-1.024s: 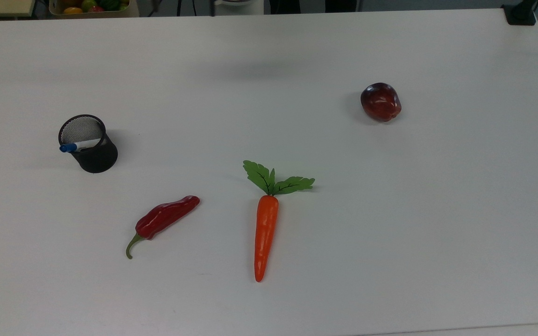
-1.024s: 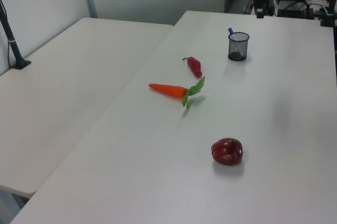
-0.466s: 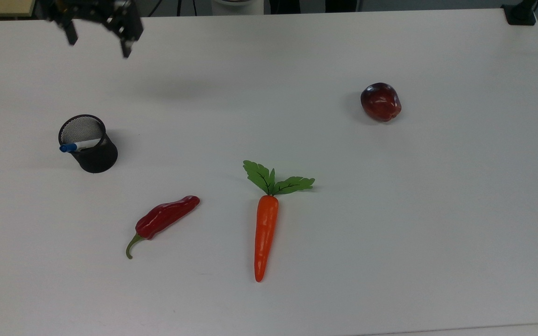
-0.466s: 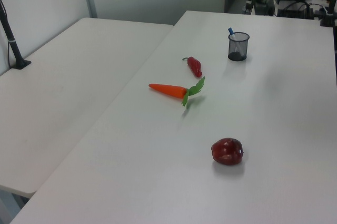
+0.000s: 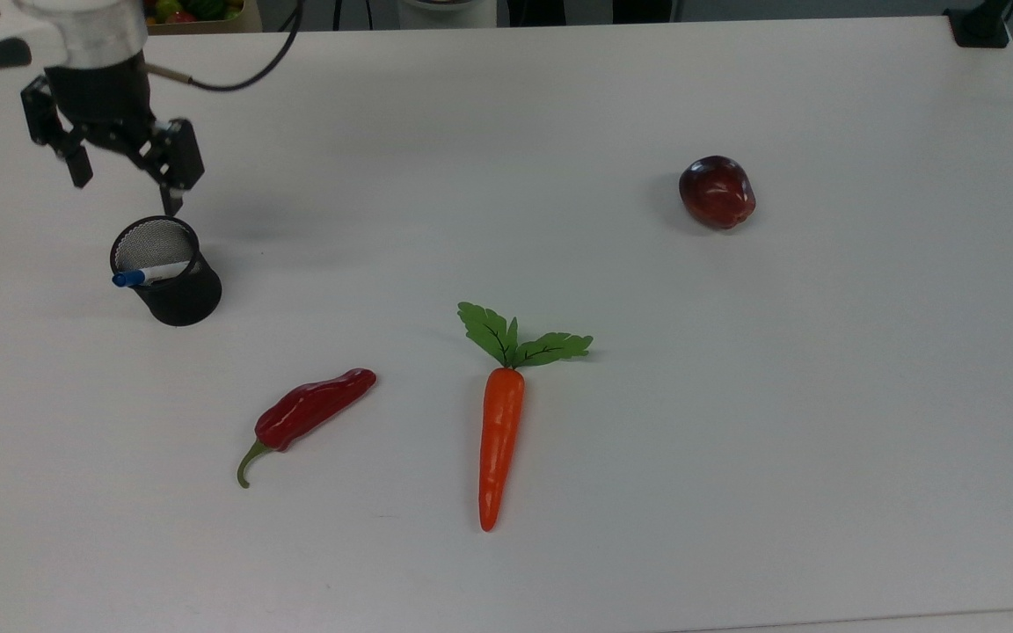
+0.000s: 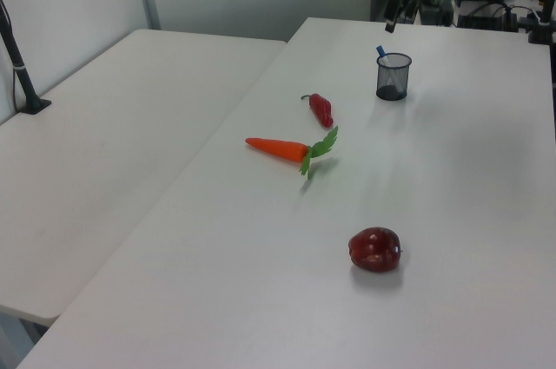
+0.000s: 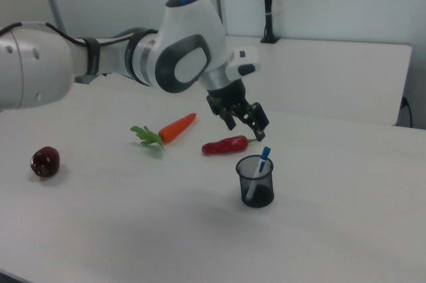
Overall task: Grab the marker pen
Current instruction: 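Move the open gripper down over the marker in the black pen cup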
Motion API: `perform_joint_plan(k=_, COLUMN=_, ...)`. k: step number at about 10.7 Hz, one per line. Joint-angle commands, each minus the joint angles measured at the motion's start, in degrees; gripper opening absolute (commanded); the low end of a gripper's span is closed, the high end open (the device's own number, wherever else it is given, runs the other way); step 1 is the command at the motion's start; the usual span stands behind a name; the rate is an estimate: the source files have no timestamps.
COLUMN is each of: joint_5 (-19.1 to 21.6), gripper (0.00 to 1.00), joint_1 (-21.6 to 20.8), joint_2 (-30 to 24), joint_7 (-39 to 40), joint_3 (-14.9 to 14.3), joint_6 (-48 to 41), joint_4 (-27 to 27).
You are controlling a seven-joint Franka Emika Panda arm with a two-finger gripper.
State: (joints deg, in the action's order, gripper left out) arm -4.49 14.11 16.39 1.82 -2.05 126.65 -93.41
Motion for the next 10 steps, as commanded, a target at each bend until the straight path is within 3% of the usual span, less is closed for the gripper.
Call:
perform_joint_plan(k=1, joint_5=-0.08, gripper=0.88, joint_1=0.21, joint_2=3.81, joint_7=-1.38, joint_3=-0.23, joint_6=7.28, joint_4=-0.46)
perform_joint_plan(k=5, joint_5=-0.26, gripper=0.58, joint_1=0.65, joint_2=7.59, joint_7=-1.47, joint_3=-0.23, joint_6=12.82, joint_4=-0.46)
perform_joint_plan(k=10, joint_5=-0.17, gripper=0.29, joint_1=1.01, joint_2=8.74, joint_7=-1.47, joint_3=-0.23, joint_6=14.77, joint_4=-0.46)
